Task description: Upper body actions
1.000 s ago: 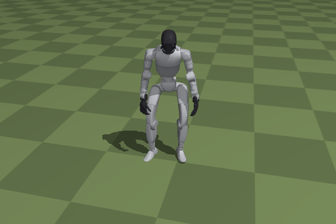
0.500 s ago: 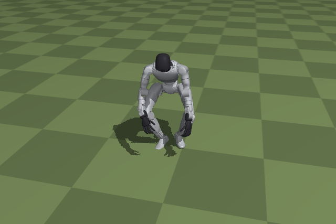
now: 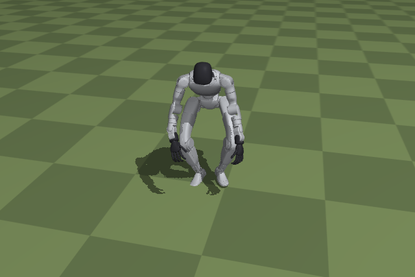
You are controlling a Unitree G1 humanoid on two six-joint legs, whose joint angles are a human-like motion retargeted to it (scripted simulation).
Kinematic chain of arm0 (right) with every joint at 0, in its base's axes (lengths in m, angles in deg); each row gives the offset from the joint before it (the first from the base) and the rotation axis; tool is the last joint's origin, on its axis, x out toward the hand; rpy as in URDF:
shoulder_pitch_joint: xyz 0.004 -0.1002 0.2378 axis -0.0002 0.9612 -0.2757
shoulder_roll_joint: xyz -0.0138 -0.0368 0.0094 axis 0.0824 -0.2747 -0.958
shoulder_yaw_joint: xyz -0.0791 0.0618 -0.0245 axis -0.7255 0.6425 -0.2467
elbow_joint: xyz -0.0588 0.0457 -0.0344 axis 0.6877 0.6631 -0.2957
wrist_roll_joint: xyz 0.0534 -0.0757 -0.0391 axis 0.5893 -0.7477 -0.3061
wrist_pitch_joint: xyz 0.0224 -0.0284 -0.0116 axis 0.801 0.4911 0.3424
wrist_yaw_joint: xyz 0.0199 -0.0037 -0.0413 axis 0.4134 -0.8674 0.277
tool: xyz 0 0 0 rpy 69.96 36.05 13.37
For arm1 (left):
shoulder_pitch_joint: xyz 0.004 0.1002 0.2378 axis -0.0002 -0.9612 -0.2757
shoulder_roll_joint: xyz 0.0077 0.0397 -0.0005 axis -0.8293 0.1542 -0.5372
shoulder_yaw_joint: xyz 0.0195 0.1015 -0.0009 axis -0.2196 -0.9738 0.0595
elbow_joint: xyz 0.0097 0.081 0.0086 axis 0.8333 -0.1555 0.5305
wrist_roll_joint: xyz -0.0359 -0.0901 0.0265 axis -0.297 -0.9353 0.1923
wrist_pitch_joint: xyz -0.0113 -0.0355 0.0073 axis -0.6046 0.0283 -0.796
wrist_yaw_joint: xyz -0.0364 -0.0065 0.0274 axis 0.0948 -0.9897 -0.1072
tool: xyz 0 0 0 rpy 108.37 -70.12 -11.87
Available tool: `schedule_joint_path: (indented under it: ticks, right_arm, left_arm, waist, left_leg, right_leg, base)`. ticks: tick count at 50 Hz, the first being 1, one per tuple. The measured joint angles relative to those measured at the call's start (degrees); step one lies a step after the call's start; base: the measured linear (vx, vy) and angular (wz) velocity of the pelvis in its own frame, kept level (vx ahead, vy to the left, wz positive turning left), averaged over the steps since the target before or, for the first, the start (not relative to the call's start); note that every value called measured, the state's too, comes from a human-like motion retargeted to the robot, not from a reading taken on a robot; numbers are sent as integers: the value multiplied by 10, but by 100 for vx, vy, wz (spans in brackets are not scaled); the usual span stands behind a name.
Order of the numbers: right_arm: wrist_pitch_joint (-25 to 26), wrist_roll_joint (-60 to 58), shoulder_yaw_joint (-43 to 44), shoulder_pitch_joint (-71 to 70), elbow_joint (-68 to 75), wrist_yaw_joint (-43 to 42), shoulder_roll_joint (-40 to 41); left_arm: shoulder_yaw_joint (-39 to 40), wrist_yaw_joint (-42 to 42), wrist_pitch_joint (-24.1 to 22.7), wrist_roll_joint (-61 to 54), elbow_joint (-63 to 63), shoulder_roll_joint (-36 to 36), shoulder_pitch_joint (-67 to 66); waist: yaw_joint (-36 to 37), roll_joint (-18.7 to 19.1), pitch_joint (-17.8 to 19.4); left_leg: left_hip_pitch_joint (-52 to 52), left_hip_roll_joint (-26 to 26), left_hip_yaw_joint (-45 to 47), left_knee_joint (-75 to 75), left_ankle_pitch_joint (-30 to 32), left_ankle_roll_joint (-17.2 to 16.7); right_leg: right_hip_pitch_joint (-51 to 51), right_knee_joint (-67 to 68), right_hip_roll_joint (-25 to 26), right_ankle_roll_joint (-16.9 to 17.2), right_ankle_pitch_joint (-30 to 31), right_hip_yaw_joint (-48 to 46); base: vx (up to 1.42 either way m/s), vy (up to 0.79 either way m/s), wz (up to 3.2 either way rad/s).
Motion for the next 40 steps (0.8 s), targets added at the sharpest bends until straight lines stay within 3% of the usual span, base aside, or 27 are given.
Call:
schedule_joint_path:
  ticks: [7,14,19,25,27,32,40]
  right_arm:
    - [58,-87,75,164,27,-36,45]
    - [125,-76,134,376,107,-89,115]
    - [183,-80,142,488,234,-74,132]
    - [340,-160,173,603,302,66,135]
    - [323,-157,194,629,311,63,138]
    - [242,-46,245,652,319,-34,154]
    - [253,54,256,620,251,76,173]
  left_arm:
    - [17,-136,73,108,-38,14,-145]
    - [-33,-29,65,77,-115,46,-361]
    - [9,-1,65,84,-193,84,-521]
    - [127,-13,113,163,-204,139,-678]
    - [165,-5,126,149,-206,167,-702]
    - [206,-11,125,21,-214,199,-732]
    - [179,-32,136,83,-144,193,-724]
  waist:
    - [9,22,2]
    - [16,37,-16]
    - [-16,34,-88]
    - [-38,41,-189]
    - [-29,42,-209]
    - [-25,43,-223]
    - [-46,51,-258]
  left_leg:
    - [261,-45,-12,-322,108,-54]
    - [555,-102,-4,-604,186,-78]
    - [688,-129,-12,-710,205,-85]
    - [758,-141,-15,-752,197,-86]
    - [768,-144,-10,-759,195,-86]
    - [794,-137,6,-761,193,-92]
    - [797,-140,-3,-767,189,-89]
  right_leg:
    - [289,-349,13,41,122,-9]
    - [569,-602,14,65,205,-47]
    - [698,-691,16,74,217,-60]
    - [764,-721,26,80,205,-70]
    - [767,-718,30,79,202,-68]
    - [794,-726,35,81,205,-68]
    - [793,-726,37,84,204,-80]
  base:
    - [27,2,-19]
    - [38,2,-5]
    - [49,16,14]
    - [47,13,2]
    - [21,7,-17]
    - [16,4,-23]
    - [3,2,3]
